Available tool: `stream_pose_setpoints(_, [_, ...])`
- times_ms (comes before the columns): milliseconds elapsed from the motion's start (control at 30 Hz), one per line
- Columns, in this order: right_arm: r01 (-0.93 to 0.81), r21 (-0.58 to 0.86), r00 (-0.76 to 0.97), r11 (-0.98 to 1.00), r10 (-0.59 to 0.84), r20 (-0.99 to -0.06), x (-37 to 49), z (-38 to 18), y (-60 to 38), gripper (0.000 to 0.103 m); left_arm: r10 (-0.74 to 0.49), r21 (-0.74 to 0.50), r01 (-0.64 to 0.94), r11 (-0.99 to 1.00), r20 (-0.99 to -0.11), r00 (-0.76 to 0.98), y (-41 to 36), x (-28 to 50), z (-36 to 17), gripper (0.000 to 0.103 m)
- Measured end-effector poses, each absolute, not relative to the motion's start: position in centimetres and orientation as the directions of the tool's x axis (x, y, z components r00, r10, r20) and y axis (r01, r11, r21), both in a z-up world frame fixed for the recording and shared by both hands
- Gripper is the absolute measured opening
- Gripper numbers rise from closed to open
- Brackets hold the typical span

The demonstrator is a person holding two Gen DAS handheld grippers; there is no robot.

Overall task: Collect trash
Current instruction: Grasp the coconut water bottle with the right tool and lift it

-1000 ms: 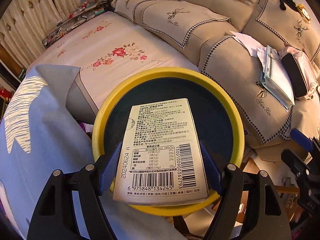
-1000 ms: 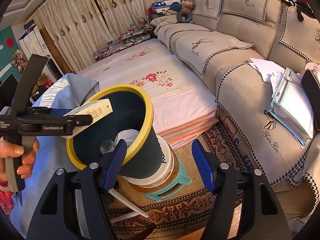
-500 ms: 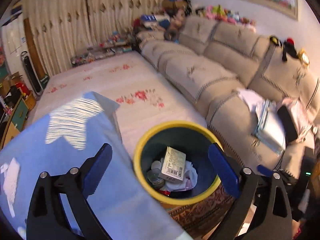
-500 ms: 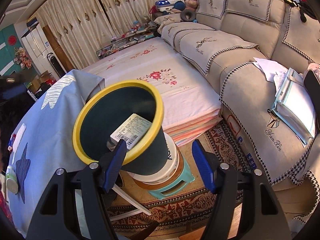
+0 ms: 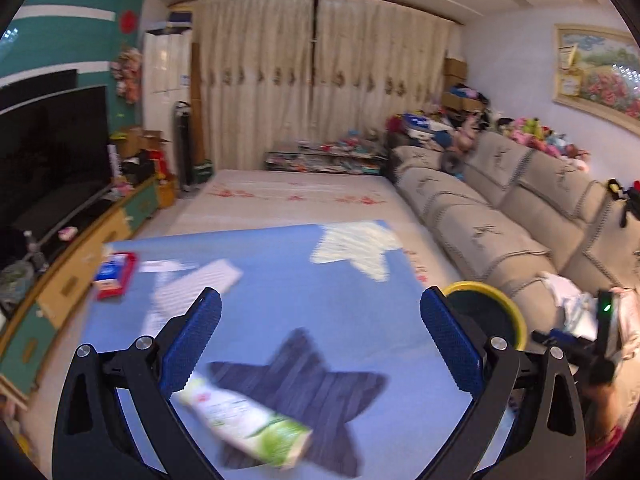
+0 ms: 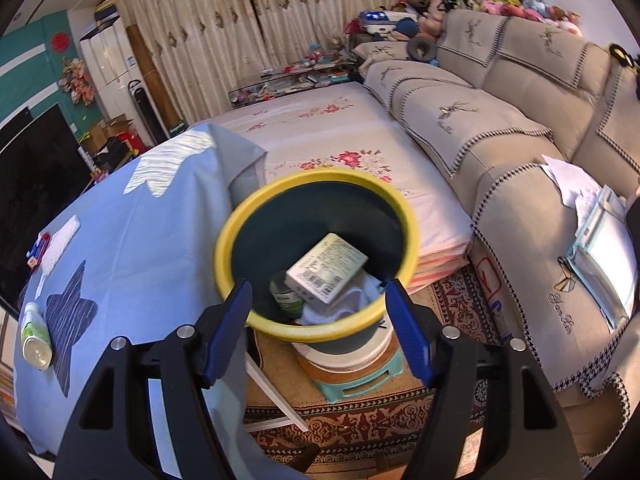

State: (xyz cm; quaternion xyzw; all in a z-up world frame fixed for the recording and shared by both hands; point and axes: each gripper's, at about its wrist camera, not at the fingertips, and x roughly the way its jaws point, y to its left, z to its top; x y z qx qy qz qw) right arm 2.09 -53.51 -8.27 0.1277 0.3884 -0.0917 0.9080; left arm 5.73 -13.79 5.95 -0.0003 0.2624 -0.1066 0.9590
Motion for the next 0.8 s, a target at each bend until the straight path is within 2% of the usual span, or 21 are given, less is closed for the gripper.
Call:
stream_pose_setpoints(133, [0.189, 0.149, 0.688, 0.971, -0.022, -0.726, 3.6, -7.5, -49.7, 0.066, -0.092, -0.023, 0.093, 0.995, -0.503, 0.859, -8.8, 4.1, 5.0, 0.098])
stream_pose_setpoints(400, [-0.062, 0.136, 0.677, 0.989, 0.141, -0.722, 6.6, -6.2, -38.5, 0.066, 0.030, -0.044, -0.059, 0.997, -0.497, 0.867, -1.5, 2.8, 3.6, 0.098])
stream_pose_setpoints(600, [-0.322, 0.157, 0.621, 0.934, 0.334, -0.709, 6.7, -5.7, -29.5, 0.066, 0.077, -0.064, -0.125, 0.990, -0.499, 0.863, 2.2, 2.0, 2.7, 0.098])
stream_pose_setpoints(800, [-0.510, 0.129, 0.534, 0.850, 0.430, -0.728, 6.5, -6.9, -23.2, 0.069, 0.078, -0.085, -0.142, 0.986, -0.515, 0.853, 4.0, 2.0, 1.9, 0.098])
